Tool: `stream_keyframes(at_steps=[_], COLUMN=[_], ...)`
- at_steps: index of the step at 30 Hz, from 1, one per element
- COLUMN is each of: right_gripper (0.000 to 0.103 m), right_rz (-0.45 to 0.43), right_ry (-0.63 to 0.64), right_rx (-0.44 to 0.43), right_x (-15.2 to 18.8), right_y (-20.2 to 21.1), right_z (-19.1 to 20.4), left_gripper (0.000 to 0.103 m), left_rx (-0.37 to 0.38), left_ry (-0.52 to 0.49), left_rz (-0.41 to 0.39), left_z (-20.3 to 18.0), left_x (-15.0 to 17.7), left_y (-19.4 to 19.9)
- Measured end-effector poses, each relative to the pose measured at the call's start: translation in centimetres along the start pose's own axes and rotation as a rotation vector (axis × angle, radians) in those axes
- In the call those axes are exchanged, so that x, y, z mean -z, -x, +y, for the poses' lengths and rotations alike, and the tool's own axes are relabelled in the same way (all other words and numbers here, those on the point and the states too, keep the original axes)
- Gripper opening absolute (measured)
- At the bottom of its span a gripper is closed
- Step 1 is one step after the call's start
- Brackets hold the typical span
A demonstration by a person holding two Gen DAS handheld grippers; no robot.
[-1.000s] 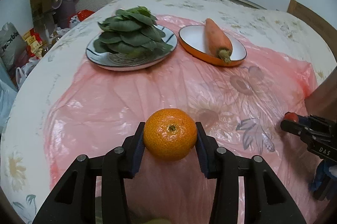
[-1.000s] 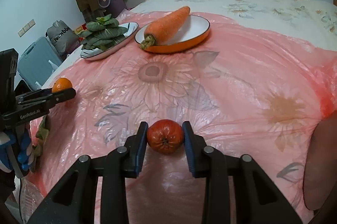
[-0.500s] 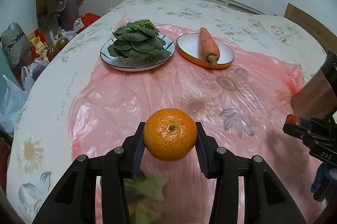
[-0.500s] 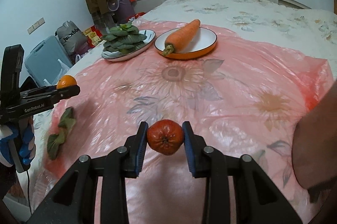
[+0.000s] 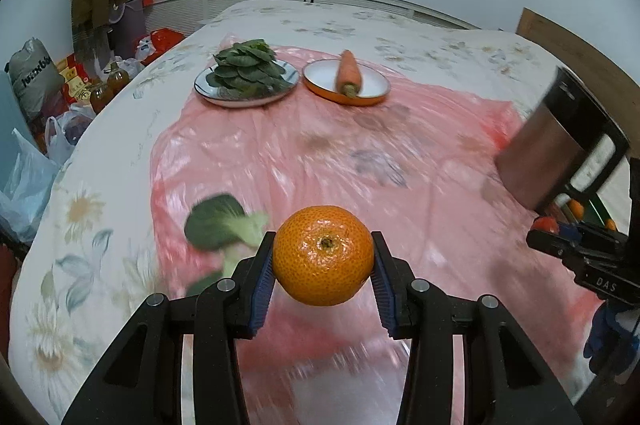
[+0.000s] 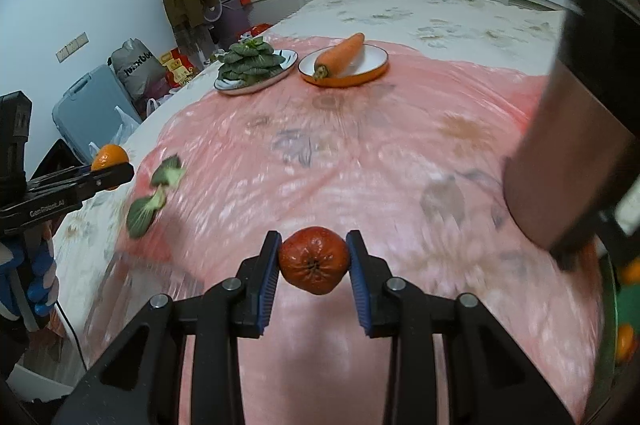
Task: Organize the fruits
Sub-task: 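Grasp the last orange with the left gripper while the right gripper grasps a red apple, then carry the orange and the red apple over to the green tray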
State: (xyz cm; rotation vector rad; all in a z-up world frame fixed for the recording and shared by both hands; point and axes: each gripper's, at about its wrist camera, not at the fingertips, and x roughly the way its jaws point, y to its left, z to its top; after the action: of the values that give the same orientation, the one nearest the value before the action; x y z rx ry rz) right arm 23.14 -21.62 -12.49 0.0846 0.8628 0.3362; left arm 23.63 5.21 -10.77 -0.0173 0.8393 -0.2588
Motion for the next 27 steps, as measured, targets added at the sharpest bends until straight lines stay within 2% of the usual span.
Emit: stream_keyframes(at_steps=[8, 15, 19, 27], right_gripper=[0.042, 0.042, 0.042, 0.042], right_rz=[-0.013, -0.036, -0.062, -0.089], right_ry=[-0.028, -0.037, -0.068, -0.17], right_rx=[0.033, 0.064, 0.077, 0.111], right_x=[4.4, 7.1, 8.4, 12.2], right_y=[5.6, 9.8, 11.6, 14.2], right_z=[-0.2, -1.5, -3.5, -10.5], left_gripper=[0.039, 0.039, 0.039, 0.039], left_rx=[0.061, 0.118, 0.142, 0.177], left_ry=[-0.022, -0.019, -0.065, -0.159], left_rz=[-0.006, 0.0, 0.018, 0.058], left_z=[-4.0, -8.3, -12.0, -19.7], left_x=[3.4, 5.7, 6.5, 7.1], left_y=[3.8, 5.4, 5.7, 4.4])
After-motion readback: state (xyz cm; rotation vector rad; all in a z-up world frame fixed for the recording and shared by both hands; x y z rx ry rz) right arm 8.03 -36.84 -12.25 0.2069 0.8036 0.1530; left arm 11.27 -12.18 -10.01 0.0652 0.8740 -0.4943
